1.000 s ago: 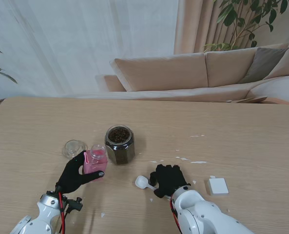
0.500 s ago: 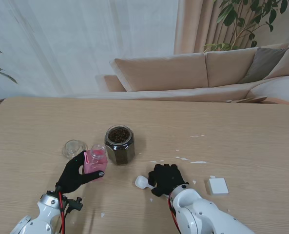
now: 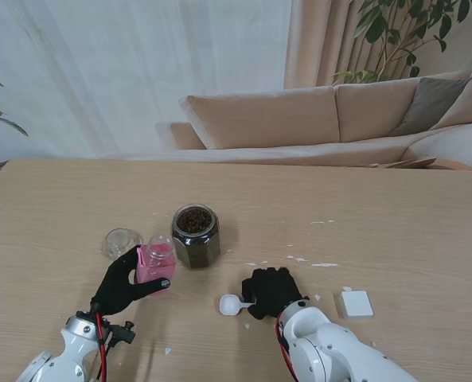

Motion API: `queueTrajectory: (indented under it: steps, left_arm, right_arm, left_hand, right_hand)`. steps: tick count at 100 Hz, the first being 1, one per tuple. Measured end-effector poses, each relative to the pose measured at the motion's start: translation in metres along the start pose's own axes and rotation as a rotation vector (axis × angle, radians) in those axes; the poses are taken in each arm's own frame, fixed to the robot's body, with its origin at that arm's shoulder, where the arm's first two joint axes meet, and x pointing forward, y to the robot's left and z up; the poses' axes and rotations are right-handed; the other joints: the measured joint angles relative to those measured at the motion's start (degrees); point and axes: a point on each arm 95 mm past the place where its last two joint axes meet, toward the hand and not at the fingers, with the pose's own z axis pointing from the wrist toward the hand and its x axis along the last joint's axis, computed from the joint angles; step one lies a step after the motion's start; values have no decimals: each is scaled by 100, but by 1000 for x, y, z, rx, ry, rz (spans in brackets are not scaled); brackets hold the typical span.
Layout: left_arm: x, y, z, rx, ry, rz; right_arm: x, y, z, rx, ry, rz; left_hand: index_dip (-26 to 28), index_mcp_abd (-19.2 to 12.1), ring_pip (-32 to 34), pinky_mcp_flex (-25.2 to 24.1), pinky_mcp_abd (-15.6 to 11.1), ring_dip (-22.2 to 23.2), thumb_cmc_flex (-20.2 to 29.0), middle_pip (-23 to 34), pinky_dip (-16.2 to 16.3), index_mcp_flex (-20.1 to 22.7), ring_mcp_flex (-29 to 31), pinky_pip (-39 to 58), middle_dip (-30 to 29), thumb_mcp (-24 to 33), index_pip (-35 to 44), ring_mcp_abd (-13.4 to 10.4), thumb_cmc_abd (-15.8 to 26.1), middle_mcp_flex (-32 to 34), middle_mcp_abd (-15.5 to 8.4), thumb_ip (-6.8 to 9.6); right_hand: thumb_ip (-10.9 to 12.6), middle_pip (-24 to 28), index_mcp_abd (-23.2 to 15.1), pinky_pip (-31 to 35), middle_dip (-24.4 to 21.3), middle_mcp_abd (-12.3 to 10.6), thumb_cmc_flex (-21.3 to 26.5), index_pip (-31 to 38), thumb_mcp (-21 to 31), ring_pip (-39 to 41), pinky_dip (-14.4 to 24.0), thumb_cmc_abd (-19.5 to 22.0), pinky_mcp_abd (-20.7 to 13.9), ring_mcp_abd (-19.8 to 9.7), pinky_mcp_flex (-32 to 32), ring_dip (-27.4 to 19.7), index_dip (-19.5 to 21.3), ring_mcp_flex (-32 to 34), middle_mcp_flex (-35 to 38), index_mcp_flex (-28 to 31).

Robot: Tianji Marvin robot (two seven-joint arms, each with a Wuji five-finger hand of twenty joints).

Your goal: Portion coffee beans from the glass jar into the coffee jar

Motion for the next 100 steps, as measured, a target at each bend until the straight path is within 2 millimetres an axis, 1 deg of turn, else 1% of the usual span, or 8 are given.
queueTrajectory:
  steps: [10,26,32,52,80,91,97,100]
  left_arm:
    - [0,0,0,1,0,0]
    - [0,0,0,2,1,0]
    - [0,0,0,2,1,0]
    - [0,0,1,3,1,-1]
    - [0,0,1,3,1,-2]
    - [0,0,1,4,1,-2]
    - [0,0,1,4,1,-2]
    - [0,0,1,4,1,-2]
  right_arm:
    - [-1,2,-1,-7,4,13]
    - [-1,4,-1,-11,10,23]
    - [-1,4,-1,-11,11,26]
    - [-1,6,-2,-2,15,36]
    - [-4,9,-5,31,24,55]
    - [-5,10,-5,32,28,97]
    - [-5,11,-5,25,31,119]
    - [-5,12,-5,24,32,124]
  left_hand:
    - [0,0,0,-1,0,0,0,0,0,0,0,0,0,0,0,0,0,0,0,0]
    - [0,0,0,-1,0,0,0,0,0,0,0,0,0,0,1,-1,0,0,0,0]
    - [0,0,-1,-1,0,0,0,0,0,0,0,-1,0,0,1,-1,0,0,0,0]
    - [0,0,0,-2,0,0,0,0,0,0,0,-1,1,0,1,-1,0,0,0,0]
    - [0,0,-1,-3,0,0,0,0,0,0,0,-3,1,0,1,-1,0,0,0,0]
    - [0,0,-1,-4,0,0,0,0,0,0,0,-3,1,0,1,-1,0,0,0,0]
    - [0,0,-1,-4,0,0,0,0,0,0,0,-3,1,0,1,-1,0,0,0,0]
    - [0,0,-1,-4,0,0,0,0,0,0,0,-2,1,0,1,-1,0,0,0,0]
  right_hand:
    - [0,-212,-133,-7,-283,0,3,5,3,-245,-72,90,101,0,198,-198,134,318,802,-17]
    - [-11,-472,-149,-14,-538,-16,65,15,36,-327,-141,160,155,-1,434,-258,244,816,1578,-18]
    - [-11,-500,-270,-14,-596,-37,65,31,52,-306,-185,169,170,-4,510,-252,260,1009,1789,-19]
    - [-19,-466,-285,9,-406,-99,202,48,-15,-25,-189,439,210,-11,698,-186,393,1391,2071,-283]
    - [-41,69,-282,206,-27,-154,437,38,-383,399,-194,781,210,-8,863,-84,452,1610,2329,-495]
    - [-71,302,-182,330,87,-149,495,-21,-254,664,-235,785,210,6,1041,37,9,1812,2391,-397]
    - [-359,377,2,389,144,-113,577,-44,-175,756,-250,785,220,8,1101,95,-271,1839,2391,-332]
    - [-423,379,78,391,168,-71,642,-85,-132,803,-252,785,224,8,1110,108,-448,1841,2391,-272]
